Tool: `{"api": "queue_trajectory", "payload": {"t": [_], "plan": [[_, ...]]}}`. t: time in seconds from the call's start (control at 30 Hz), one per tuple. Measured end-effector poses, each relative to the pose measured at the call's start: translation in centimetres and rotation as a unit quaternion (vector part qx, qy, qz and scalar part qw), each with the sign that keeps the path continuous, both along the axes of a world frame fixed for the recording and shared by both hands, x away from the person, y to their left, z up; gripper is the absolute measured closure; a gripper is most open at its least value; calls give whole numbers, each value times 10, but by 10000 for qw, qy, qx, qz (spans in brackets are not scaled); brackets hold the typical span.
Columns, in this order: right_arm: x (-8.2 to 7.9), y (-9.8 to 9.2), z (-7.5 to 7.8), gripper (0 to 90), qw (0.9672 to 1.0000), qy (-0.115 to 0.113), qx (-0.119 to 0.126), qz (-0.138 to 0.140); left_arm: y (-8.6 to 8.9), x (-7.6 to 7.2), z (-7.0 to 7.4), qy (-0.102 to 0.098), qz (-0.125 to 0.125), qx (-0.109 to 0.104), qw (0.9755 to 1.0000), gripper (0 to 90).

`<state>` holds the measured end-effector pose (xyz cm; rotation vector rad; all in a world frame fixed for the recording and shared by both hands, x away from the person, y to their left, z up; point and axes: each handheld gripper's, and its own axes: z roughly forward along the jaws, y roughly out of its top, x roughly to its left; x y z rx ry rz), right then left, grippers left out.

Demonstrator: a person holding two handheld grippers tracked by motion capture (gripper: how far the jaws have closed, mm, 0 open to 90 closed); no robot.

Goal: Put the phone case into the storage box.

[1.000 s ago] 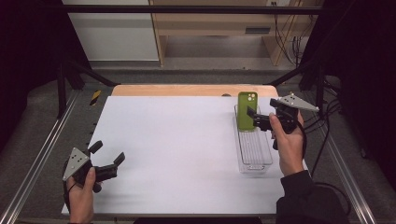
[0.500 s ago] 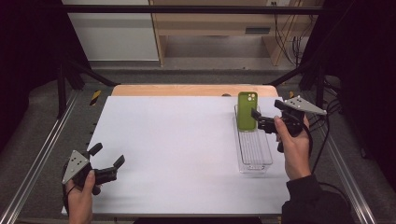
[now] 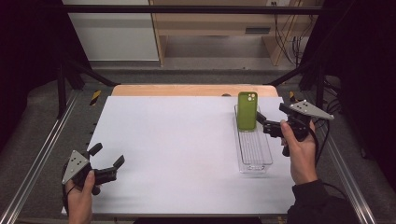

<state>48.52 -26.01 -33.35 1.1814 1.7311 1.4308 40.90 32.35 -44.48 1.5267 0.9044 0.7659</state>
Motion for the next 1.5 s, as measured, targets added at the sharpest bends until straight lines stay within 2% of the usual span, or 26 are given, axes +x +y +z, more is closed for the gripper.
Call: {"api": "queue_trajectory", "payload": {"t": [0.83, 1.17, 1.5], "plan": [[-25, -26, -19, 34, 9997, -158, 58, -191, -1, 0, 0, -5, -51, 31, 10000, 15], [-36, -37, -29, 34, 9989, -417, 32, -227, -2, -1, 0, -15, -77, 39, 10000, 14], [-48, -46, -41, 34, 9982, -539, 35, -252, -3, -3, 0, -23, -130, 87, 9999, 14]]}}
